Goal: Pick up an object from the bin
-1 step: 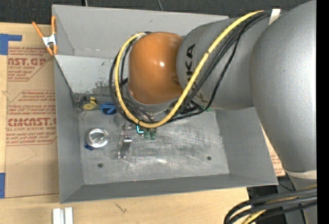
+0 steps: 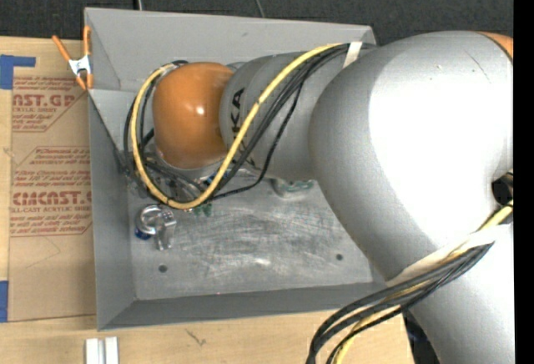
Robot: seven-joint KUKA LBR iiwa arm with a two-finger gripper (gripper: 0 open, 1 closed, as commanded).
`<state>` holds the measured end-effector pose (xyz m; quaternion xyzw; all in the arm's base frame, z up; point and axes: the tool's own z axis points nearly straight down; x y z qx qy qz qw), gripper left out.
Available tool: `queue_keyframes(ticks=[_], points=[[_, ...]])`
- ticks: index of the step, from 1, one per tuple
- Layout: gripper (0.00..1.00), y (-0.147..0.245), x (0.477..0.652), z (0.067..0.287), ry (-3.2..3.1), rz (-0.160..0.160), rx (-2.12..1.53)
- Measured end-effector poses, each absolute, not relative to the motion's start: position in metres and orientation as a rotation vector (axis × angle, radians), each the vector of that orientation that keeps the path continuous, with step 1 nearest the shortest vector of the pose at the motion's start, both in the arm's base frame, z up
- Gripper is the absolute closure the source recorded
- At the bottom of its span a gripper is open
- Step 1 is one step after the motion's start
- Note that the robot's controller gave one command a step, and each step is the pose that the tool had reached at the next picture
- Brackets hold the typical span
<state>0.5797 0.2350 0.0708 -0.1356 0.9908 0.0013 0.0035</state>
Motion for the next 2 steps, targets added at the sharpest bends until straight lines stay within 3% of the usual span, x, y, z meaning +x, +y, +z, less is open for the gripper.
queue_keyframes(ticks=[1,2], points=[[1.00,0.236,0.581,0.074,3.101,0.009,-0.422],[1.00,0.222,0.590,0.308,3.078,0.002,-0.562]])
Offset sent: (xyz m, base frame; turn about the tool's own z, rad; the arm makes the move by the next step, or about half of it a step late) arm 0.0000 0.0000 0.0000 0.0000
